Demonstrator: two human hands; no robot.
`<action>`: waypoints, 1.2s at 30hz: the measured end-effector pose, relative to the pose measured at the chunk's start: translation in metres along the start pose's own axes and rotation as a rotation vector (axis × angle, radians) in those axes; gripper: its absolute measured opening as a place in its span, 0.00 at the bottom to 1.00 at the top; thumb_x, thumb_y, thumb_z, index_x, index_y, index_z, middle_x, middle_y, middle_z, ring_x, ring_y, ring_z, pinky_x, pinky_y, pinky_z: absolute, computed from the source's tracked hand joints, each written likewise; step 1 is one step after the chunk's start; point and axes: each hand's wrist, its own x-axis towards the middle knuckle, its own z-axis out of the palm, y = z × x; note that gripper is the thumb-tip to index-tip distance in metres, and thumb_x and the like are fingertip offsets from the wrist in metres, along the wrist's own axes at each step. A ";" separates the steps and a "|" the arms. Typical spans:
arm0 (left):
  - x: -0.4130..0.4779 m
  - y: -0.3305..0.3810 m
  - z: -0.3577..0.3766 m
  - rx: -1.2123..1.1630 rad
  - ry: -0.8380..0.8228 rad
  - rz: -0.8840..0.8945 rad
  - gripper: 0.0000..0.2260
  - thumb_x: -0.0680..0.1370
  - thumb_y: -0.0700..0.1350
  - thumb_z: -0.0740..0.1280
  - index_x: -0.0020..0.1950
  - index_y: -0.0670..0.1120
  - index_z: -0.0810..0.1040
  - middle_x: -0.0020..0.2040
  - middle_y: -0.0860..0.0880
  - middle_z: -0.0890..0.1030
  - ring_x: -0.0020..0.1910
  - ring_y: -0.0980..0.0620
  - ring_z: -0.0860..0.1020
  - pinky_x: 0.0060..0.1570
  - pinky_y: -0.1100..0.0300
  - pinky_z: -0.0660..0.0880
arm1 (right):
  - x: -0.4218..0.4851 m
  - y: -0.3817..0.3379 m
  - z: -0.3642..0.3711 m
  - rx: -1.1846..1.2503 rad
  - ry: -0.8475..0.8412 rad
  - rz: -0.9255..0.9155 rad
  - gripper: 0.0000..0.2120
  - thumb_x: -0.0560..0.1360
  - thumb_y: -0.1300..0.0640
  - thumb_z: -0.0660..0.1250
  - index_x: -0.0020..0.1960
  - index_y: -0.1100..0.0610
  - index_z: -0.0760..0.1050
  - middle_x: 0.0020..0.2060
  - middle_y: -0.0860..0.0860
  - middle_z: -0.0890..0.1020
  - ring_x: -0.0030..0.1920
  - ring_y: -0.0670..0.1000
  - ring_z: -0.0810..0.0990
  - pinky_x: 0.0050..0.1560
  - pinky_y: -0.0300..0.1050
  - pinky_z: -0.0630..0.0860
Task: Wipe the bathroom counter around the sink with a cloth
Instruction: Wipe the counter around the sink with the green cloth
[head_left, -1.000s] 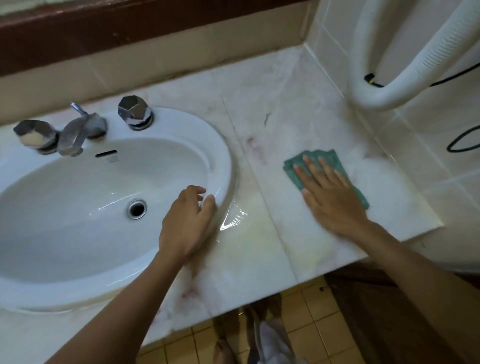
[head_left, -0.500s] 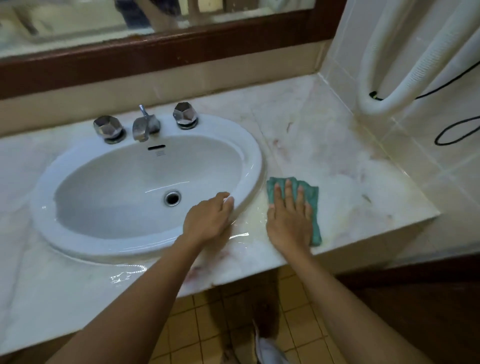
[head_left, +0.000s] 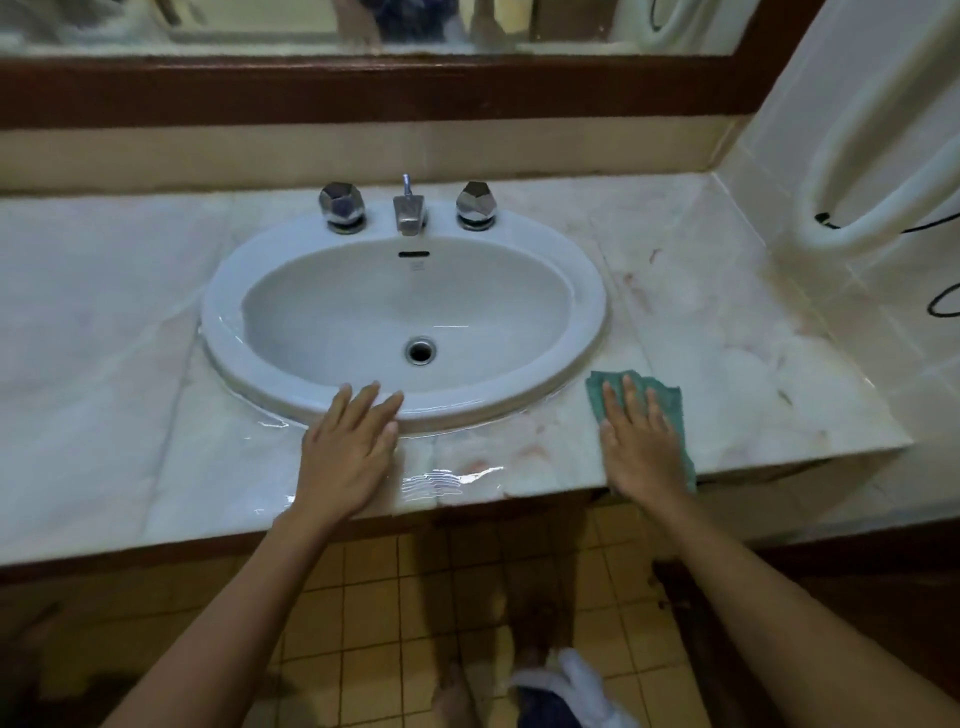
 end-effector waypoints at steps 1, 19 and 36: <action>0.003 0.003 -0.002 -0.044 -0.020 -0.025 0.29 0.76 0.63 0.42 0.74 0.60 0.65 0.77 0.56 0.61 0.78 0.52 0.52 0.70 0.47 0.56 | 0.002 -0.021 0.002 0.044 -0.004 0.090 0.26 0.82 0.47 0.41 0.78 0.49 0.40 0.78 0.50 0.41 0.77 0.54 0.40 0.76 0.55 0.43; 0.005 0.038 0.015 -0.112 0.120 -0.236 0.19 0.83 0.56 0.54 0.72 0.53 0.70 0.79 0.49 0.60 0.79 0.46 0.50 0.72 0.41 0.56 | -0.007 0.058 0.000 -0.045 -0.003 -0.303 0.28 0.77 0.41 0.34 0.76 0.43 0.41 0.77 0.44 0.43 0.77 0.50 0.40 0.76 0.56 0.49; -0.068 0.048 0.027 -0.374 0.427 -0.439 0.18 0.73 0.44 0.63 0.62 0.50 0.77 0.74 0.52 0.67 0.69 0.49 0.68 0.64 0.45 0.69 | -0.058 -0.102 0.035 0.103 0.068 -0.180 0.31 0.78 0.44 0.46 0.77 0.58 0.55 0.77 0.58 0.55 0.77 0.61 0.51 0.73 0.60 0.52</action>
